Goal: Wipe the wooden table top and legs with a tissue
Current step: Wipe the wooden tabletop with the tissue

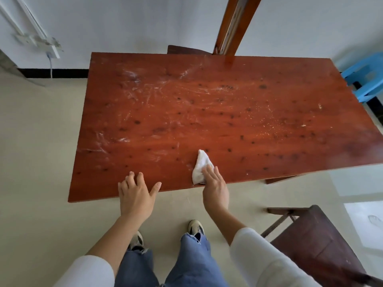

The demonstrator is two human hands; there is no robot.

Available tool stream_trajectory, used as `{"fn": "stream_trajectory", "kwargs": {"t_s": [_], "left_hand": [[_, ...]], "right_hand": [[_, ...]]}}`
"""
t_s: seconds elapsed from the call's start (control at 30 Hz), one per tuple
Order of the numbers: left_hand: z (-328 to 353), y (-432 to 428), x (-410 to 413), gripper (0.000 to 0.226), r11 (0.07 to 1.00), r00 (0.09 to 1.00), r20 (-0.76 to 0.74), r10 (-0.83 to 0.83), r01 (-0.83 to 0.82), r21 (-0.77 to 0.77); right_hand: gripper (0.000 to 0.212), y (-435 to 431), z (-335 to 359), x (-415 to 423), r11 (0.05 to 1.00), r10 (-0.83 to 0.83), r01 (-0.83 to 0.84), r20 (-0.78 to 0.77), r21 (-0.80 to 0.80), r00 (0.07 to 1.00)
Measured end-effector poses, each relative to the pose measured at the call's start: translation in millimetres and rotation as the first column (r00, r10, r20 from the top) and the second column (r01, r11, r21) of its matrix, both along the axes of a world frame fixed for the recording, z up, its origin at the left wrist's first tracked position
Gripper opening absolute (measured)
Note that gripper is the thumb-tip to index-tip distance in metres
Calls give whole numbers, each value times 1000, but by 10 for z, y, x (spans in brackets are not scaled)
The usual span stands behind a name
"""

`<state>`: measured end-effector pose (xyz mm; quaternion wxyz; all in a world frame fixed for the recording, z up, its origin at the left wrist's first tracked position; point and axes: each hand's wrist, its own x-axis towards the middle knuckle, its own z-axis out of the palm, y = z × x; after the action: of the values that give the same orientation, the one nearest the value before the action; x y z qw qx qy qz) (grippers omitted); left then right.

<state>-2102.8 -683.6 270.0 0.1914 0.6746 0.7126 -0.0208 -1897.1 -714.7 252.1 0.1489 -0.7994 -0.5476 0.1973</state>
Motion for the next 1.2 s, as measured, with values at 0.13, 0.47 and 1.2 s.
{"fn": "stream_trajectory", "kwargs": {"t_s": [0.13, 0.47, 1.2], "left_hand": [[-28, 110, -577, 57, 997, 990, 138, -19, 7, 82], [-85, 293, -1638, 85, 979, 933, 304, 193, -163, -120], [74, 659, -1879, 50, 950, 858, 409, 311, -269, -157]], "right_hand": [[54, -50, 35, -923, 974, 217, -214, -35, 79, 976], [40, 254, 438, -532, 907, -386, 412, -222, 82, 895], [45, 713, 624, -1285, 780, -486, 625, -598, 33, 637]]}}
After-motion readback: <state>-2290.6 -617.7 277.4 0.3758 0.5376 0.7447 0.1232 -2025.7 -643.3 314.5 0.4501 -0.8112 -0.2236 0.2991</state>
